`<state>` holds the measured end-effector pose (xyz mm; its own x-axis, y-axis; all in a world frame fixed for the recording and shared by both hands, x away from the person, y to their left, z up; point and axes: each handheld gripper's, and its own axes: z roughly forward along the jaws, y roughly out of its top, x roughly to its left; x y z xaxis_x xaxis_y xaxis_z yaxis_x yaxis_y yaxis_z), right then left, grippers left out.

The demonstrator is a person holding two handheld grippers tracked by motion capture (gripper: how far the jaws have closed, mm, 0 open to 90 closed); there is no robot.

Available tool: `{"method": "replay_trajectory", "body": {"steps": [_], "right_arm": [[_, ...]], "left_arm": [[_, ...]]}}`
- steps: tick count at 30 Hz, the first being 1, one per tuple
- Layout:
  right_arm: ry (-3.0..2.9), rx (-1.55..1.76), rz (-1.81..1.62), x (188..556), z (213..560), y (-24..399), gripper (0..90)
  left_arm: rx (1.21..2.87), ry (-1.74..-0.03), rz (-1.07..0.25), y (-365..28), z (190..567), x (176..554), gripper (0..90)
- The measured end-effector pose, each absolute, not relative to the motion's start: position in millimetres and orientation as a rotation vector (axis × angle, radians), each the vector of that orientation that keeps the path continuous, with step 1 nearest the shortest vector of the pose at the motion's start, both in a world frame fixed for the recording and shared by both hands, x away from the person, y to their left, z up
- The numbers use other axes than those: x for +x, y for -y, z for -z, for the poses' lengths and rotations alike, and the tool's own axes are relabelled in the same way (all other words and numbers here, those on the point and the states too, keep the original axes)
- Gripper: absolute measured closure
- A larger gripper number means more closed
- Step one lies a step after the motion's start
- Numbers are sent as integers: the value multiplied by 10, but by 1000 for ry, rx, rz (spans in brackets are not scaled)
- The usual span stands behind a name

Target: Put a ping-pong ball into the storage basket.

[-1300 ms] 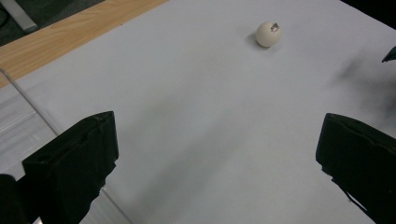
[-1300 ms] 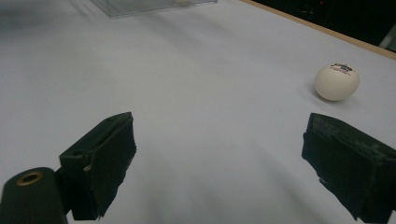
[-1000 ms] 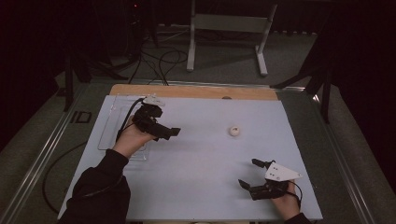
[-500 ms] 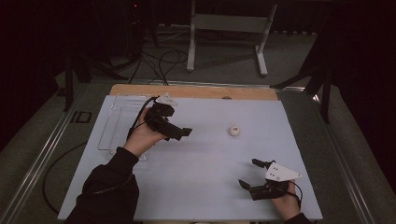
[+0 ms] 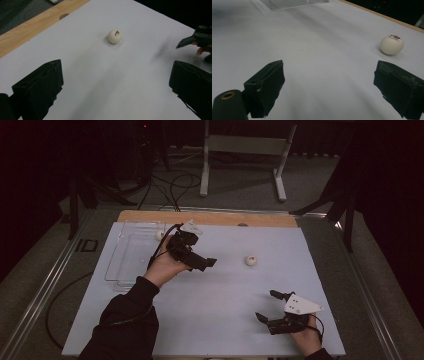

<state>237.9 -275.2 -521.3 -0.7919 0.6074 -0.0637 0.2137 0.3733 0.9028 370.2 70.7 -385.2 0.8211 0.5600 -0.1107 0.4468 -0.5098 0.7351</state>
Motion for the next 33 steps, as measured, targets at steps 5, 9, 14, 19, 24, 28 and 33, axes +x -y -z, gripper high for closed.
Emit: {"method": "replay_trajectory", "body": {"steps": [5,9,14,19,24,28,33], "right_arm": [[-2249,711,-1400,2381,5210,2756,95],[-2252,714,-1398,2377,5209,2751,95],[-2250,711,-1402,2379,5209,2754,95],[-2251,709,-1402,2378,5209,2752,95],[-2249,707,-1402,2375,5204,2753,95],[-2248,705,-1403,2371,5201,2750,95],[-2249,698,-1400,2369,5197,2752,95]], "left_arm": [[2192,-725,-191,-575,3859,3701,11],[2194,-717,-186,-516,3863,3707,11],[2190,-695,-169,-388,3877,3722,12],[2188,-691,-171,-289,3900,3734,20],[2171,-700,-158,-208,3940,3753,20],[2162,-710,-155,-135,3984,3764,20],[2123,-734,-175,-55,4019,3774,20]]}}
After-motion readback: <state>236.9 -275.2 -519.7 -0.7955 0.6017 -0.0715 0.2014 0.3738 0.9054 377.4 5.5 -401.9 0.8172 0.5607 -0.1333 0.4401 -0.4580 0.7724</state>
